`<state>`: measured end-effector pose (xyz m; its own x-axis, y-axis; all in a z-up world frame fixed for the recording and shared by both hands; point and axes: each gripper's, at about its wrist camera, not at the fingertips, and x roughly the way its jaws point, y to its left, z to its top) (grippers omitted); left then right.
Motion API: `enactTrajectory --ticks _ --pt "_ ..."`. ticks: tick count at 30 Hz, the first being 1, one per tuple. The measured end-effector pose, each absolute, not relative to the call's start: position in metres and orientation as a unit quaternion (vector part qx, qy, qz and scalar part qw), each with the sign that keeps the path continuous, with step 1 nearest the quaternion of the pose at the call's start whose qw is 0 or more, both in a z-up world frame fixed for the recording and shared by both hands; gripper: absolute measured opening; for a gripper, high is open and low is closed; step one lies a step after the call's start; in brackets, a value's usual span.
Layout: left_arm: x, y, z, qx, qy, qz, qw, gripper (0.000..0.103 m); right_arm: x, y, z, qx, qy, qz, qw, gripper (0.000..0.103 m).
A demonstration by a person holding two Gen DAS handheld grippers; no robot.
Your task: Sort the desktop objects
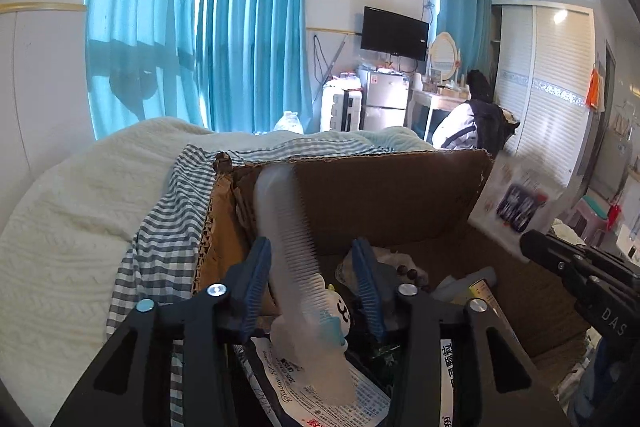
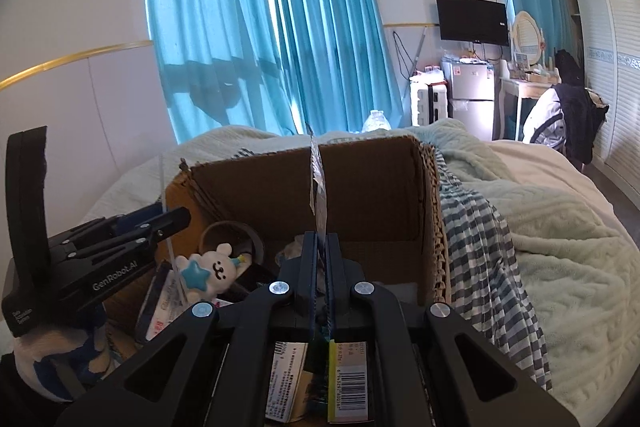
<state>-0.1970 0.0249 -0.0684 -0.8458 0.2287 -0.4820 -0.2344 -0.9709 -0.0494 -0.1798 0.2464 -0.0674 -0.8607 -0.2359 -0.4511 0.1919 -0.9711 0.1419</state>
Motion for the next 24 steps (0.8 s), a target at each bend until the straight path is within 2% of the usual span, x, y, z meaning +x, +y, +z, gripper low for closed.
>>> enactTrajectory --ticks 3,4,7,9,13,14,15,16,17,18,24 --pt "-0.193 0.026 -0.066 -0.245 0.01 0.962 0.122 0.057 -0.18 0.246 -0.069 0.236 -0.048 -0.965 0.107 0.033" --pt "-0.192 0.026 -0.065 -0.242 0.011 0.962 0.122 0.057 -0.178 0.245 -0.068 0.232 -0.05 -0.966 0.105 0.036" --pt "-0.187 0.025 -0.06 -0.239 0.01 0.963 0.123 0.06 -0.169 0.243 -0.064 0.223 -0.048 -0.968 0.1 0.037" --pt "-0.183 0.023 -0.055 -0.234 0.006 0.964 0.124 0.07 -0.165 0.245 -0.06 0.216 -0.051 -0.97 0.099 0.042" --pt "-0.171 0.019 -0.042 -0.22 0.0 0.968 0.119 0.078 -0.152 0.249 -0.048 0.196 -0.058 -0.974 0.093 0.053" --pt "-0.168 0.019 -0.039 -0.217 -0.002 0.969 0.117 0.084 -0.148 0.25 -0.045 0.189 -0.06 -0.976 0.091 0.057" --pt "-0.164 0.017 -0.035 -0.213 -0.004 0.971 0.112 0.09 -0.142 0.251 -0.041 0.179 -0.062 -0.978 0.085 0.067" --pt "-0.161 0.016 -0.031 -0.209 -0.009 0.972 0.105 0.094 -0.139 0.253 -0.037 0.172 -0.064 -0.98 0.079 0.083" --pt "-0.158 0.015 -0.027 -0.205 -0.013 0.974 0.097 0.101 -0.134 0.255 -0.034 0.163 -0.067 -0.982 0.071 0.089" --pt "-0.154 0.013 -0.022 -0.201 -0.019 0.975 0.092 0.103 -0.128 0.257 -0.029 0.15 -0.072 -0.984 0.064 0.094" --pt "-0.126 0.008 0.005 -0.167 -0.02 0.982 0.081 0.103 -0.101 0.258 -0.005 0.124 -0.067 -0.989 0.054 0.102"
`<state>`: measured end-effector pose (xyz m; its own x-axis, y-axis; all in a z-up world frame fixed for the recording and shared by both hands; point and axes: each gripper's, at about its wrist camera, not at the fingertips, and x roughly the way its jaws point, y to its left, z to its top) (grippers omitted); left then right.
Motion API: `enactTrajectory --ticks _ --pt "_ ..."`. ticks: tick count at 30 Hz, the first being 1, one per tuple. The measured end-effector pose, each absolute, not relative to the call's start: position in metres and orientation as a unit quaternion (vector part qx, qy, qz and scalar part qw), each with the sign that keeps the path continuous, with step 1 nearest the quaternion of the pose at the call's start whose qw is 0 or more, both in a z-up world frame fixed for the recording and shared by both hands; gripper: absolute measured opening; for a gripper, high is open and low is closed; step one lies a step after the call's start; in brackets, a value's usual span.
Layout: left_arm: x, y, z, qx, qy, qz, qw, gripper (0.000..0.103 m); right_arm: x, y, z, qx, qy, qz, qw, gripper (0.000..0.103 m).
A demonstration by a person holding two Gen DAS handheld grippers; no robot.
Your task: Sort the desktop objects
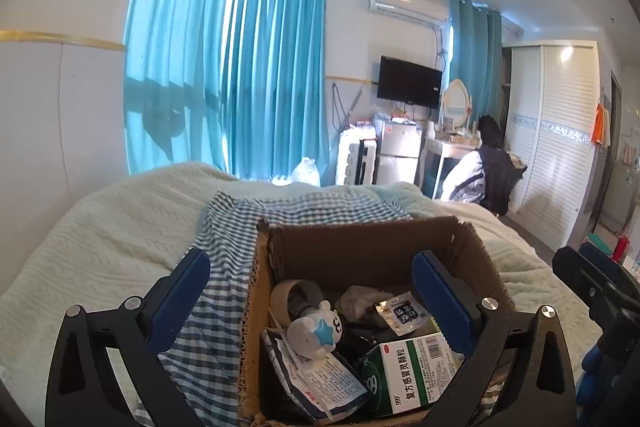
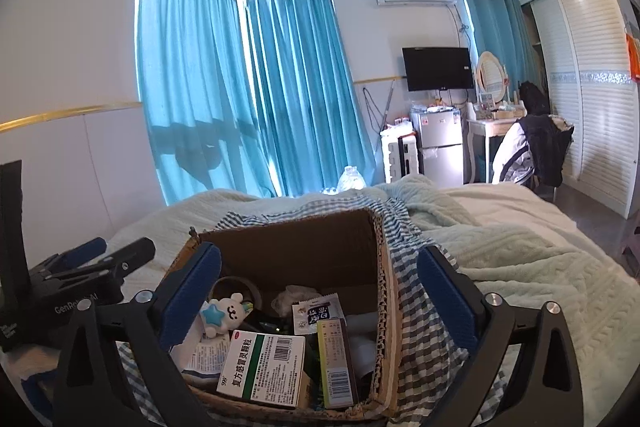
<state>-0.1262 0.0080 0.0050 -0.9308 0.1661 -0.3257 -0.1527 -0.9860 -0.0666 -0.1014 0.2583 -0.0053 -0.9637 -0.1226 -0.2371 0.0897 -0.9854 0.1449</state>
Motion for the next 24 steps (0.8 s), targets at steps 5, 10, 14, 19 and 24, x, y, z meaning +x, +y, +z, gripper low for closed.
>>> enactTrajectory --ticks 5,10,14,19,24 --pt "-0.1 0.003 0.022 -0.143 -0.011 0.987 0.071 0.103 -0.069 0.248 0.011 0.103 -0.028 -0.993 0.047 0.103" --pt "-0.074 0.0 0.027 -0.132 0.005 0.99 0.052 0.103 -0.04 0.244 0.02 0.091 -0.019 -0.994 0.055 0.103" --pt "-0.059 -0.001 0.033 -0.128 -0.003 0.99 0.053 0.103 -0.023 0.245 0.021 0.091 -0.026 -0.994 0.054 0.103" --pt "-0.041 -0.003 0.035 -0.13 -0.015 0.99 0.057 0.103 -0.002 0.238 0.02 0.092 -0.014 -0.994 0.052 0.103" --pt "-0.022 -0.003 0.013 -0.129 0.004 0.991 0.021 0.103 0.016 0.238 0.017 0.094 -0.022 -0.994 0.051 0.103"
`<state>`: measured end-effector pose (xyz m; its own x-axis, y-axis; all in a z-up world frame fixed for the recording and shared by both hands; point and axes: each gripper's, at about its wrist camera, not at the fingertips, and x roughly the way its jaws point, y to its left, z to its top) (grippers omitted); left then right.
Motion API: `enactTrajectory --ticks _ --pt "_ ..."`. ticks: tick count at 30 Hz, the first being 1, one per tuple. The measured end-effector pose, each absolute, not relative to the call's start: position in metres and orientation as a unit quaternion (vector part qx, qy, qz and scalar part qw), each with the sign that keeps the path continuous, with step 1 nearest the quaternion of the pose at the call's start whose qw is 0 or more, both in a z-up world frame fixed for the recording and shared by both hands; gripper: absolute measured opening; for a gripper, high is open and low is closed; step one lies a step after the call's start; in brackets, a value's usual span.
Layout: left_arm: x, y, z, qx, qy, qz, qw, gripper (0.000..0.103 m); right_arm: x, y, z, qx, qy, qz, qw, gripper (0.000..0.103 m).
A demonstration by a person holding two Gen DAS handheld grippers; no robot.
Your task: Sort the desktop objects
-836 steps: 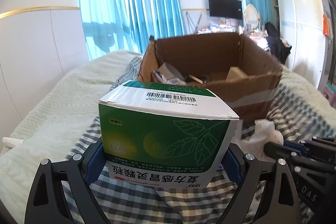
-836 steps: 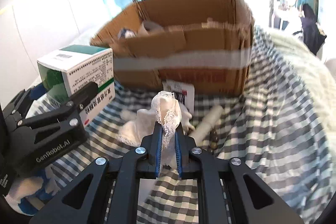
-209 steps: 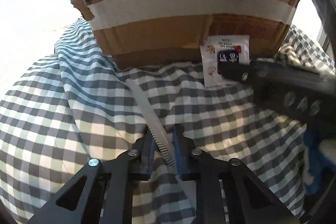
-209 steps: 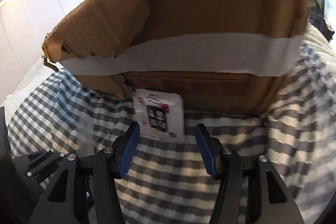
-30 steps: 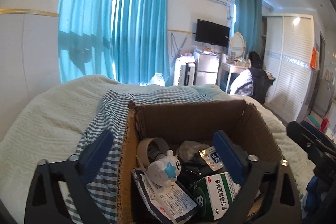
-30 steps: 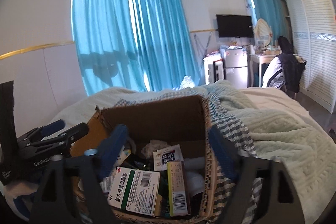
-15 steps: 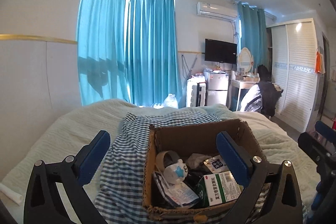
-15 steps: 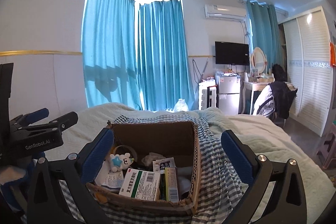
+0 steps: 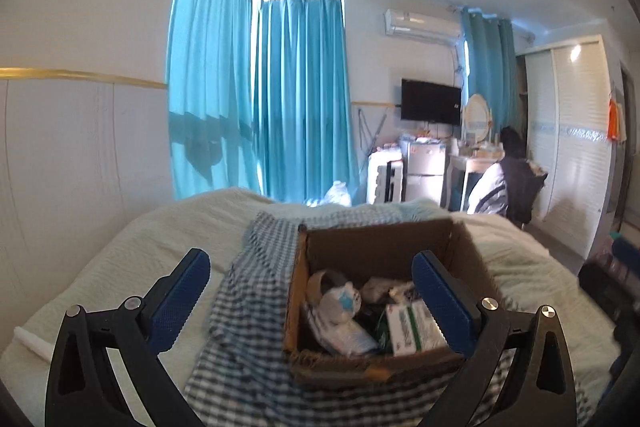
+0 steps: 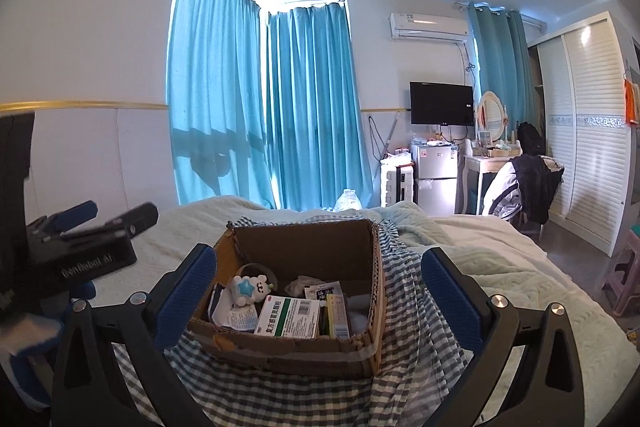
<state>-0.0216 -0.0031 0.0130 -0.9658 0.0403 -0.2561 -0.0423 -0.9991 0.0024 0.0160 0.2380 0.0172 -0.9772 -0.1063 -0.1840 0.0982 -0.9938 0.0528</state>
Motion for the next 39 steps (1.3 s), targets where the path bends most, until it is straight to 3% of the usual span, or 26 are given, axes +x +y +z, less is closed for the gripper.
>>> enactTrajectory --ticks 6,22,39 --pt "-0.005 -0.016 -0.024 -0.179 -0.014 0.983 0.048 0.103 0.031 0.234 -0.001 0.104 -0.019 -0.994 0.005 0.103" --pt "-0.017 -0.01 -0.054 -0.22 0.007 0.973 0.067 0.103 0.022 0.227 -0.047 0.168 -0.006 -0.985 0.029 0.103" --pt "-0.013 -0.011 -0.053 -0.223 0.003 0.971 0.085 0.103 0.018 0.23 -0.05 0.185 -0.016 -0.982 0.024 0.103"
